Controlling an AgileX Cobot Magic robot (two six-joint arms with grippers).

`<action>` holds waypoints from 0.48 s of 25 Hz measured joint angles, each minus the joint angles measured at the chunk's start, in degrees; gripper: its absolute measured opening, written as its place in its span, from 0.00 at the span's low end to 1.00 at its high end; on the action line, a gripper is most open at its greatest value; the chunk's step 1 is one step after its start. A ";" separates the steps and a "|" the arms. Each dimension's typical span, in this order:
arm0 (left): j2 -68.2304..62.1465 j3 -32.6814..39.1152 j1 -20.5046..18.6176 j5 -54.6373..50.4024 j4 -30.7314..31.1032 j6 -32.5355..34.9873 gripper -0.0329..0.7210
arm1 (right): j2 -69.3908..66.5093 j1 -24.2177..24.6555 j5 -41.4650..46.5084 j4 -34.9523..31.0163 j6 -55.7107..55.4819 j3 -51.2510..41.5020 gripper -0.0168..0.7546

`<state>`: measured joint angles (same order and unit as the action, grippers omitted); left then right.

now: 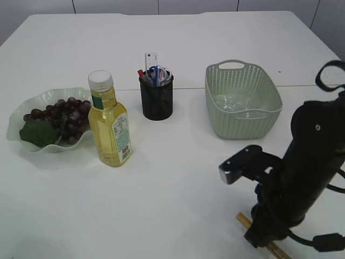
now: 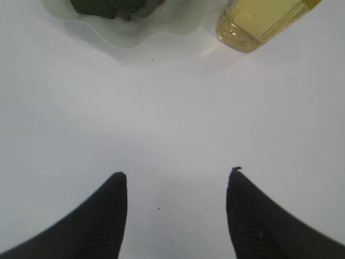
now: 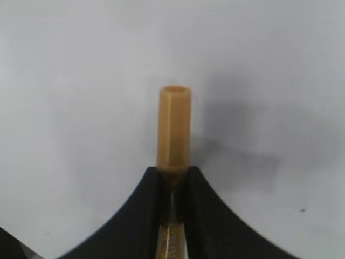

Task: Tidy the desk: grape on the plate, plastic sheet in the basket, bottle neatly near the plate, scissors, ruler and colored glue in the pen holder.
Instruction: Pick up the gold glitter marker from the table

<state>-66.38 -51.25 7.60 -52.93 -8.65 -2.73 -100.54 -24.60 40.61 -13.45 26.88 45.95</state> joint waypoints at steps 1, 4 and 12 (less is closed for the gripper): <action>0.00 0.00 0.00 0.00 0.00 0.00 0.62 | 0.68 0.00 0.70 -1.13 0.90 1.06 0.13; 0.00 0.00 0.00 0.00 0.00 0.00 0.62 | 2.46 0.00 2.93 -5.72 3.90 5.82 0.13; 0.00 0.00 0.00 -0.49 0.00 0.00 0.62 | 3.28 0.12 6.78 -22.80 13.65 19.02 0.13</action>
<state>-66.38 -51.25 7.60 -53.43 -8.65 -2.73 -97.26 -24.48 47.40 -36.25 40.53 64.97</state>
